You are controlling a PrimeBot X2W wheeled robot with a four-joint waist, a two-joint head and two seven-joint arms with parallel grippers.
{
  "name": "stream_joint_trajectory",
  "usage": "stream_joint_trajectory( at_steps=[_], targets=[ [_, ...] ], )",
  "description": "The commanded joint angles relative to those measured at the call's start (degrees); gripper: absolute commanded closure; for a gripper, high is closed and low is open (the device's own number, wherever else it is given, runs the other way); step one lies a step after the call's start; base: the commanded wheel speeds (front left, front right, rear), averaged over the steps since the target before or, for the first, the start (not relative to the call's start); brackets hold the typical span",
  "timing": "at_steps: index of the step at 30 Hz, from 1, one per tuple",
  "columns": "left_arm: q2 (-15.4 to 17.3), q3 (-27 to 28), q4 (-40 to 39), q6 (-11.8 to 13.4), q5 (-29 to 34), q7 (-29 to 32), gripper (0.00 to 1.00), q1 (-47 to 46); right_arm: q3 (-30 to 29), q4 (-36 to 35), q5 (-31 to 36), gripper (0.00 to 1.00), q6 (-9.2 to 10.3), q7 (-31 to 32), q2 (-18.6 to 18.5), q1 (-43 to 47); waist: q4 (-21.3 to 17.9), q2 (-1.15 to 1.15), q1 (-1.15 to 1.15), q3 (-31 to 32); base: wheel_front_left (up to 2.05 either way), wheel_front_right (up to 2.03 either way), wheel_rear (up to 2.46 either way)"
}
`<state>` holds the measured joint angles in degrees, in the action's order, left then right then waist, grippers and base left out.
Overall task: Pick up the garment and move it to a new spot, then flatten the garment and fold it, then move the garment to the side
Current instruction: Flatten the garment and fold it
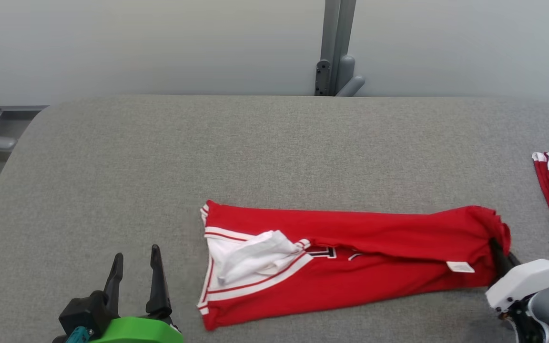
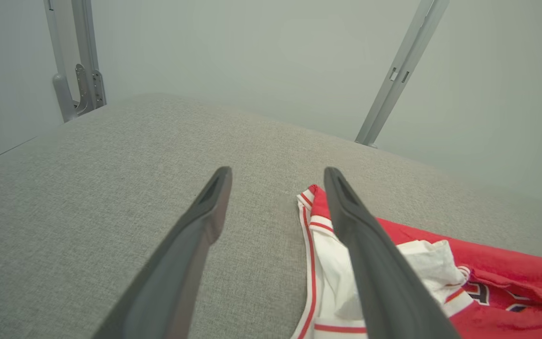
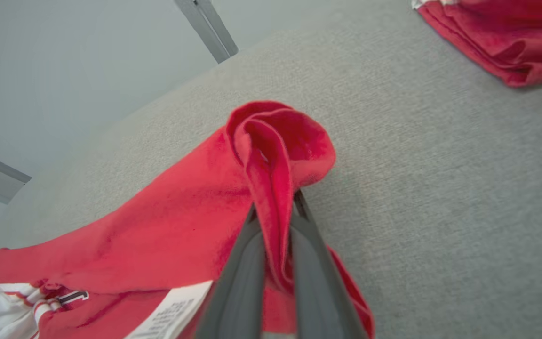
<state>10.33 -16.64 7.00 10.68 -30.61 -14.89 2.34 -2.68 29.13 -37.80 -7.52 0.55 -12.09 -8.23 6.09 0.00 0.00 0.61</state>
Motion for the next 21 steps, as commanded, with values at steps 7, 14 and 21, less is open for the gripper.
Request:
stream_joint_trajectory(
  at_steps=[7, 14, 21],
  targets=[
    [-0.80, 0.43, 0.04, -0.46, 1.00, -0.32, 0.00, -0.06, -7.07, -2.37, 3.24, 1.00, 0.04, 0.88, -4.42, 0.37, -2.23, 0.00, 0.00, -0.82, 0.00, 0.00, 0.00],
    [-1.57, 0.77, 0.48, -1.15, 1.74, -0.33, 0.00, -0.84, -8.03, -8.26, 2.55, 1.00, 0.04, 3.05, -1.76, -0.15, -2.71, 0.00, 0.00, -1.35, 0.00, 0.00, 0.00],
    [-2.15, 1.13, 1.05, -1.75, 2.41, -0.33, 0.00, -1.16, -3.09, -18.90, 0.77, 1.00, 0.03, 6.59, 0.89, 2.97, -1.58, 0.00, 0.00, -1.20, 0.00, 0.00, 0.00]
  ],
)
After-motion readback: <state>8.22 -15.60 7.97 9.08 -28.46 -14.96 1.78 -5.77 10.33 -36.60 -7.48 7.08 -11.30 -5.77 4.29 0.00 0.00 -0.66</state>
